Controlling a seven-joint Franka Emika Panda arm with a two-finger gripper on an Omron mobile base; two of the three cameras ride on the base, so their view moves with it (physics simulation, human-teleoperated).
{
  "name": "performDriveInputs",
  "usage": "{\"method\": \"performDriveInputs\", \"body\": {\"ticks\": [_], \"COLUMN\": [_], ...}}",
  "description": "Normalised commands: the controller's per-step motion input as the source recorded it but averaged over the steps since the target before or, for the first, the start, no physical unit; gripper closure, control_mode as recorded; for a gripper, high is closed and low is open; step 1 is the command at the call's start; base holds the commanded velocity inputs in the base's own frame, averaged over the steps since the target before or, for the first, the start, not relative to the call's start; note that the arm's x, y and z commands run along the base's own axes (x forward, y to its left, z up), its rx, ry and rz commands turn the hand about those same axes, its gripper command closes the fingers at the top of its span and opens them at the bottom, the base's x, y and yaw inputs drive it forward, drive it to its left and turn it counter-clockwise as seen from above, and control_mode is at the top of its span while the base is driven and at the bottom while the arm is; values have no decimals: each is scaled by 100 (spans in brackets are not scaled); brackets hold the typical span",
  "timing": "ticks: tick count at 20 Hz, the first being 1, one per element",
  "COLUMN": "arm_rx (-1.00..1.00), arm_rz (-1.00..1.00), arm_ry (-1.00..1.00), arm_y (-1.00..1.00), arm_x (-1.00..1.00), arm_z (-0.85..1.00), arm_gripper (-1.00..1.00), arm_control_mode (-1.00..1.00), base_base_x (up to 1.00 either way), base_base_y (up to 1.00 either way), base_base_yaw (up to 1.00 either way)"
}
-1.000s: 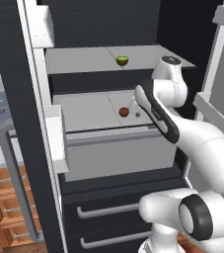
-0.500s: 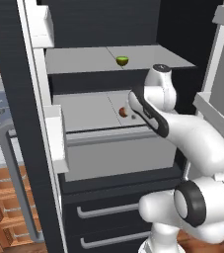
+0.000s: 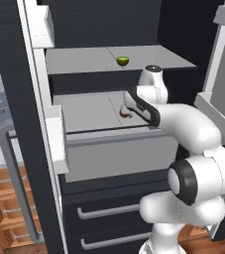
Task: Place the cold items (kiwi and apple) from the fridge in one tupperware on the dining counter. Place the warm items (kebab skewer and hot dog) in the stove area in another tupperware.
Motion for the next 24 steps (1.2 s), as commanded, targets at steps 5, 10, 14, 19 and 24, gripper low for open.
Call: {"method": "performDriveInputs", "body": {"ticks": [5,10,14,19,24], "arm_rx": [0,0,0,0,0], "arm_rz": [0,0,0,0,0], "arm_ry": [2,1,1,0,0], "arm_y": [0,4,6,4,0], "arm_x": [34,40,39,34,33], "arm_z": [-32,-27,-23,-4,0], "arm_gripper": [-100,-100,-100,-100,-100], "arm_control_mode": [-100,-100,-100,-100,-100], "base_base_x": [0,0,0,0,0], "base_base_y": [0,0,0,0,0], "base_base_yaw": [0,0,0,0,0]}}
